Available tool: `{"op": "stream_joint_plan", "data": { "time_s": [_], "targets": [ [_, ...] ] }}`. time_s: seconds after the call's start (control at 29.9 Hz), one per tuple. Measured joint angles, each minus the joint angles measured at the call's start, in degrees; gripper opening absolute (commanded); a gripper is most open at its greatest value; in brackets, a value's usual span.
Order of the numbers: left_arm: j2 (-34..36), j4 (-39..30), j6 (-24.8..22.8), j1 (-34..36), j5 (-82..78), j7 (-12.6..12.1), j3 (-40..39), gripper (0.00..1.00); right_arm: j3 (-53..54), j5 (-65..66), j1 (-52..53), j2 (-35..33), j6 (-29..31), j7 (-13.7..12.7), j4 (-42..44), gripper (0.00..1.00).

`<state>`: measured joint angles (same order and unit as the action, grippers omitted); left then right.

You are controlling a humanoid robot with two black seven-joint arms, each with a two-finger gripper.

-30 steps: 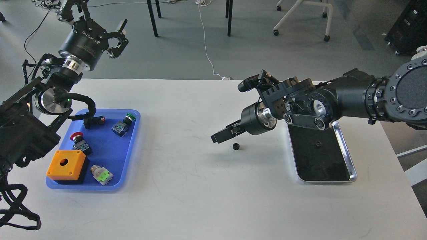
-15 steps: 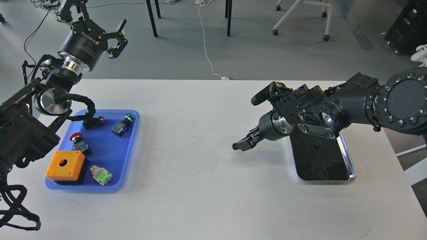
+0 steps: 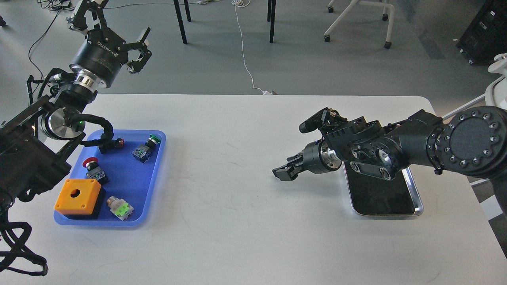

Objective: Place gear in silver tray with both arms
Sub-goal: 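Reach the right gripper to the gear on the table and grasp it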

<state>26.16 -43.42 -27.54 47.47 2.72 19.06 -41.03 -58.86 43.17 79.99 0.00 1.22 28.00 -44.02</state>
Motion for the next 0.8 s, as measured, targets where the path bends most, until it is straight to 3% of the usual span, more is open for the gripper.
{"op": "stream_joint_plan", "data": {
  "time_s": [0.8],
  "targets": [
    [1.17, -0.43, 0.21, 0.16, -0.08, 0.01, -0.07, 0.98, 2.34, 0.13, -2.19, 0.00, -3.02, 0.00, 0.07, 0.58]
  ]
}}
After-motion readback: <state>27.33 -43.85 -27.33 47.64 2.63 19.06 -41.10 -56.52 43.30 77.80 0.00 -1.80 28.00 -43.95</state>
